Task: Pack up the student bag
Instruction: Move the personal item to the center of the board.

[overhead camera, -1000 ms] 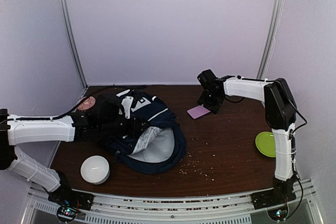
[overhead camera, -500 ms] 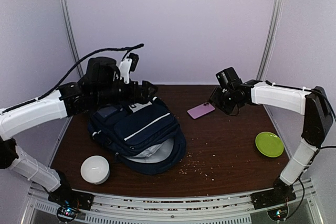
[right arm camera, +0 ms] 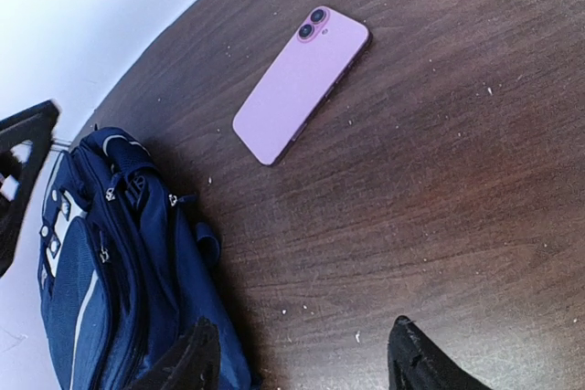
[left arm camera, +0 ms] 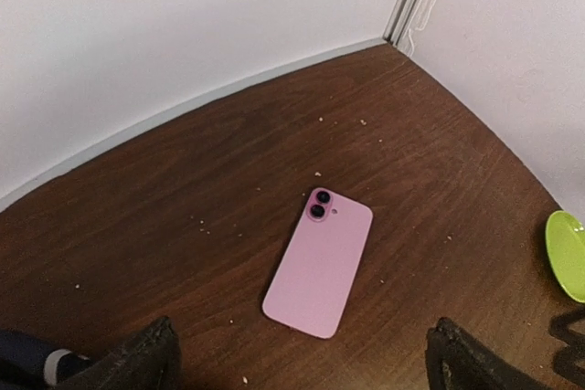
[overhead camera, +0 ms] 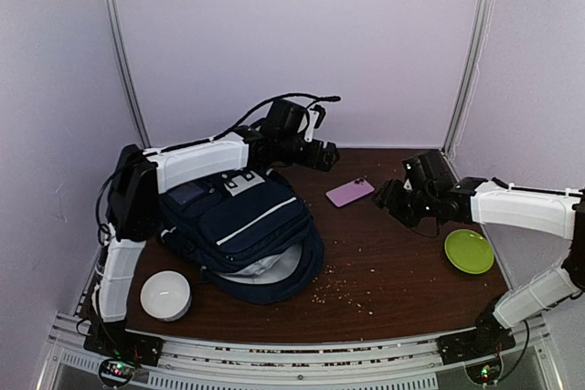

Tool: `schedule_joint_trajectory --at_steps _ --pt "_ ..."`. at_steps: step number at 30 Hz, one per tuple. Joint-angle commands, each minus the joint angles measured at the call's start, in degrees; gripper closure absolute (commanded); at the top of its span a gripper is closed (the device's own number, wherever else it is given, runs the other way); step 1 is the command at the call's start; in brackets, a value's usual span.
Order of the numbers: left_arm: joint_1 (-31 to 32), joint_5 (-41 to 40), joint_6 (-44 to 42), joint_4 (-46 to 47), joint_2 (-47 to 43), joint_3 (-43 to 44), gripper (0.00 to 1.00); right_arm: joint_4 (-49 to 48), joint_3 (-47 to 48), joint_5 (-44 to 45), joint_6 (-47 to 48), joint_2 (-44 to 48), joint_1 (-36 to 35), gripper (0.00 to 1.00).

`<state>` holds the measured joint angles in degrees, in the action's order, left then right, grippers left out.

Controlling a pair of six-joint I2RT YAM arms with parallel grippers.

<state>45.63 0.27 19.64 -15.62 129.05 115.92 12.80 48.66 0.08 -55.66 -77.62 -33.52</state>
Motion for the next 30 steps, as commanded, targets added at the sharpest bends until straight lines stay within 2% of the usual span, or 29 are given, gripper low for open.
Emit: schedule_joint_trajectory --at_steps 1,10,16,22,30 --pt "-2.41 4.22 3.97 0.99 7.65 10.64 0.04 -4.38 -3.5 -1.05 1.01 4.38 -1.59 0.37" --pt "-3.26 3.87 11.78 3.76 20.0 19.6 0.04 -1.73 -9.52 -1.04 3.14 12.37 -3.92 0.37" --pt "-3.26 2.63 20.62 3.87 25.75 23.38 0.07 -0.78 -12.84 -1.41 2.84 18.45 -3.92 0.37" --pt "-3.34 0.92 25.91 4.85 28.74 24.13 0.07 0.79 -11.65 -2.11 3.76 19.6 -3.92 0.37" --pt "-3.79 5.9 35.16 5.94 32.58 26.37 0.11 1.53 -10.91 -2.26 4.5 19.89 -3.84 0.36"
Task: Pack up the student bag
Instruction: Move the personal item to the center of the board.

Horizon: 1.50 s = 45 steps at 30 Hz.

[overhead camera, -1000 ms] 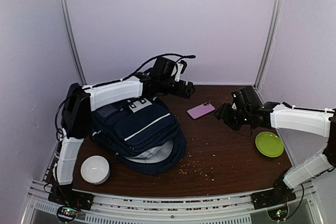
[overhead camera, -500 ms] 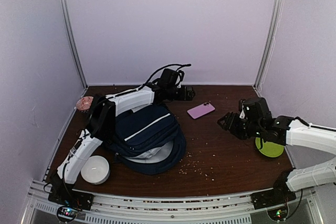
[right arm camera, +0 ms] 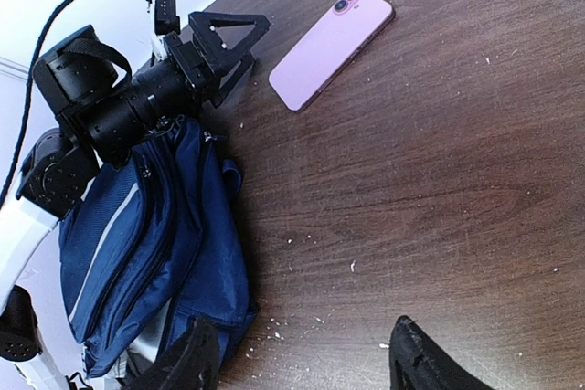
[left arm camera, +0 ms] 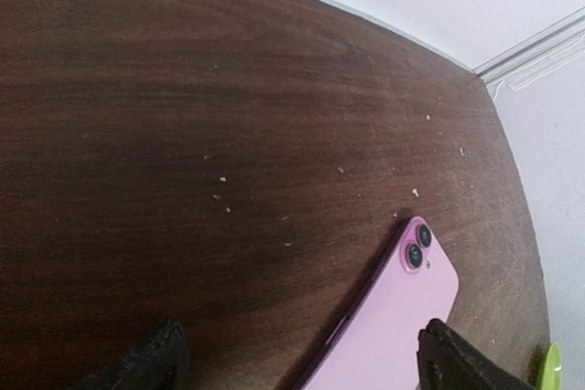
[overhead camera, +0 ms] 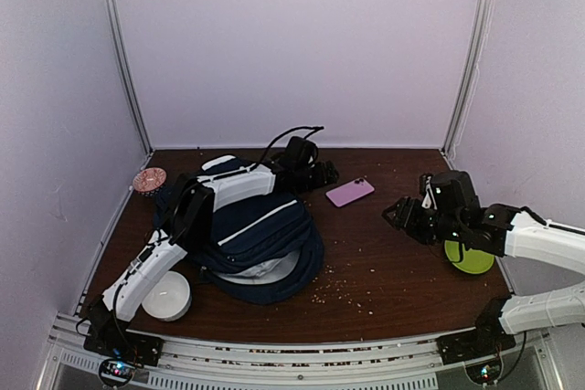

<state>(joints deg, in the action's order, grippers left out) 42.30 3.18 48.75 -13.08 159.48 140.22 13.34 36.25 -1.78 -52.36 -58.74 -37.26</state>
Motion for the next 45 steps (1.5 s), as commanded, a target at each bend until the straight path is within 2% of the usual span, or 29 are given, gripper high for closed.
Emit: schedule_joint_trajectory --at_steps 1,14,31,38,45 --pt "-0.35 3.64 6.94 3.41 2.42 2.07 0.12 1.1 1.59 -0.3 1.35 1.04 -0.1 0.36" --pt "1.57 9.24 10.46 4.56 3.14 1.02 0.17 2.45 0.59 0.8 1.69 2.71 0.42 0.36" --pt "5.4 16.36 10.06 9.57 -5.27 -11.33 0.22 5.48 0.26 4.11 1.47 5.5 0.54 0.35" --pt "6.56 17.72 9.15 11.17 -9.33 -18.23 0.23 9.41 6.09 4.84 4.99 -1.4 1.71 0.34" --pt "5.43 16.94 5.22 13.45 -20.17 -30.12 0.23 11.27 14.02 5.32 10.56 -8.48 4.0 0.32"
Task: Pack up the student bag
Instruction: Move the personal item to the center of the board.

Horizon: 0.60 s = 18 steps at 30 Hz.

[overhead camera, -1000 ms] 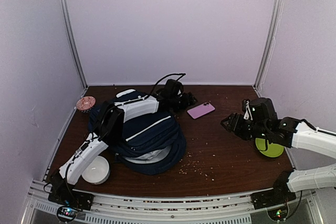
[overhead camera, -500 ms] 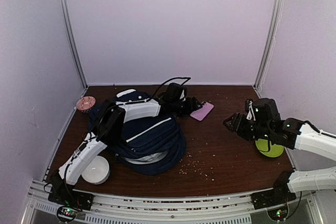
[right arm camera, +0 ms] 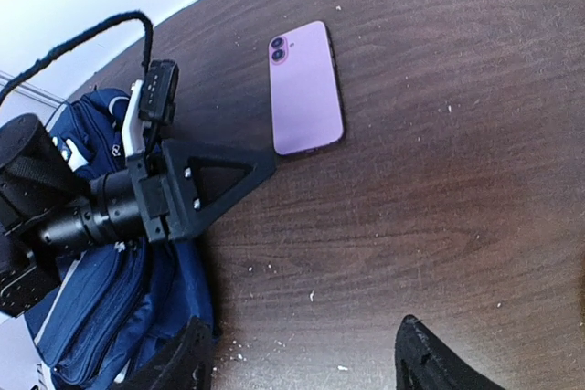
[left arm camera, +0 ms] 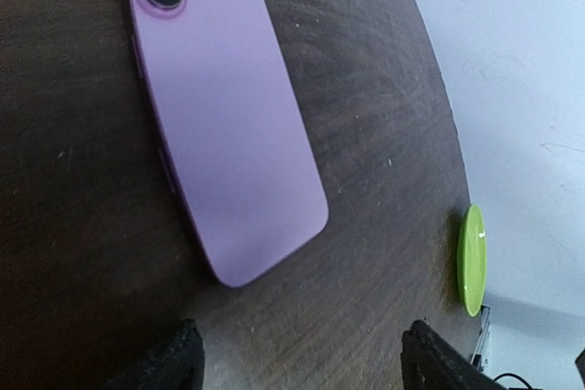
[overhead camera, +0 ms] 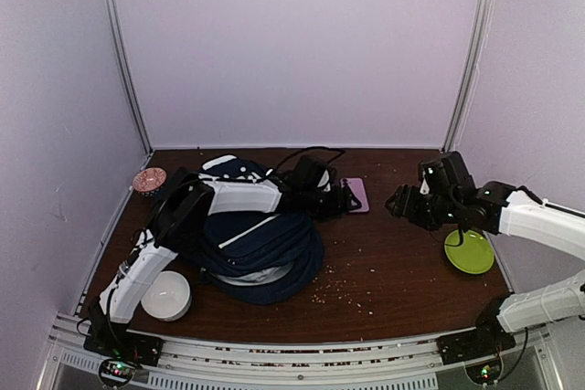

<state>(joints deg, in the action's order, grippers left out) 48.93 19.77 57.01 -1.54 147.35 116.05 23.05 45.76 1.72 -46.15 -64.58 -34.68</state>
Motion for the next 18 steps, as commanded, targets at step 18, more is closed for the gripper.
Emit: schedule_joint_trajectory --at_steps 18 --pt "-0.98 -4.45 -13.0 -1.88 -44.62 -32.4 0.14 19.78 45.66 -0.22 15.64 -48.98 4.79 0.22"
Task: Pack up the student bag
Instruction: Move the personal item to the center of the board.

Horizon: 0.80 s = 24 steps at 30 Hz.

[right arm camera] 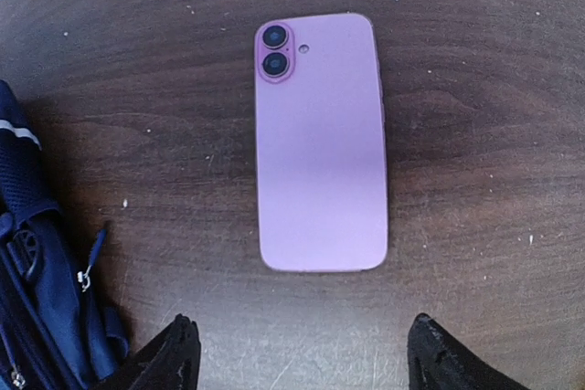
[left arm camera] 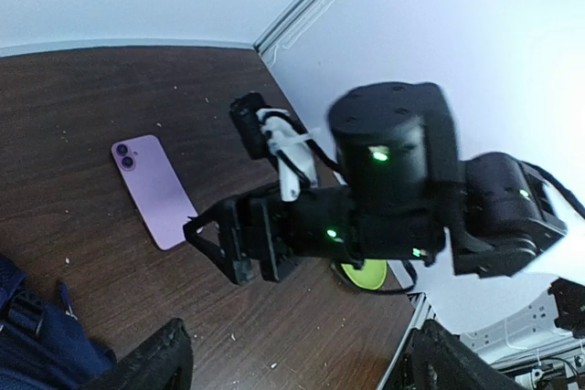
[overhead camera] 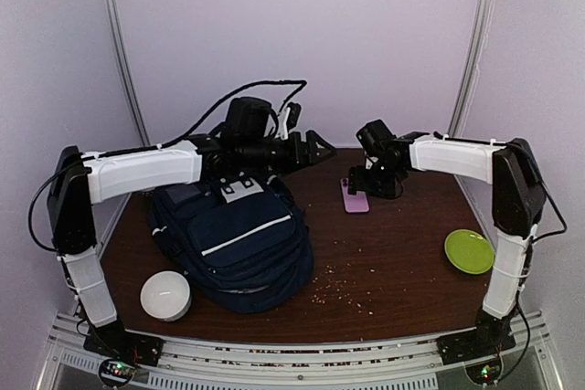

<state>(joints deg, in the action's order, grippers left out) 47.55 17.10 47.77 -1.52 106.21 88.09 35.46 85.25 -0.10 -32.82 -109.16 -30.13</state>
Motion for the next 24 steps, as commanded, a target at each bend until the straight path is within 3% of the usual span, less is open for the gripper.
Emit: schedule_joint_trajectory --at_steps 1,7,24 --pt "0.48 -1.5 -3.97 -1.83 -4.26 -5.25 0.14 8.22 7.76 2.63 2.39 -5.83 0.25 0.21" --pt "0.79 -0.41 -5.13 -1.9 -8.76 -9.26 0.14 14.04 16.63 6.23 2.6 -13.96 0.52 0.21" --pt "0.73 -3.74 -5.84 -0.76 -15.42 -18.94 0.14 25.6 34.59 2.83 2.98 -27.49 1.99 0.21"
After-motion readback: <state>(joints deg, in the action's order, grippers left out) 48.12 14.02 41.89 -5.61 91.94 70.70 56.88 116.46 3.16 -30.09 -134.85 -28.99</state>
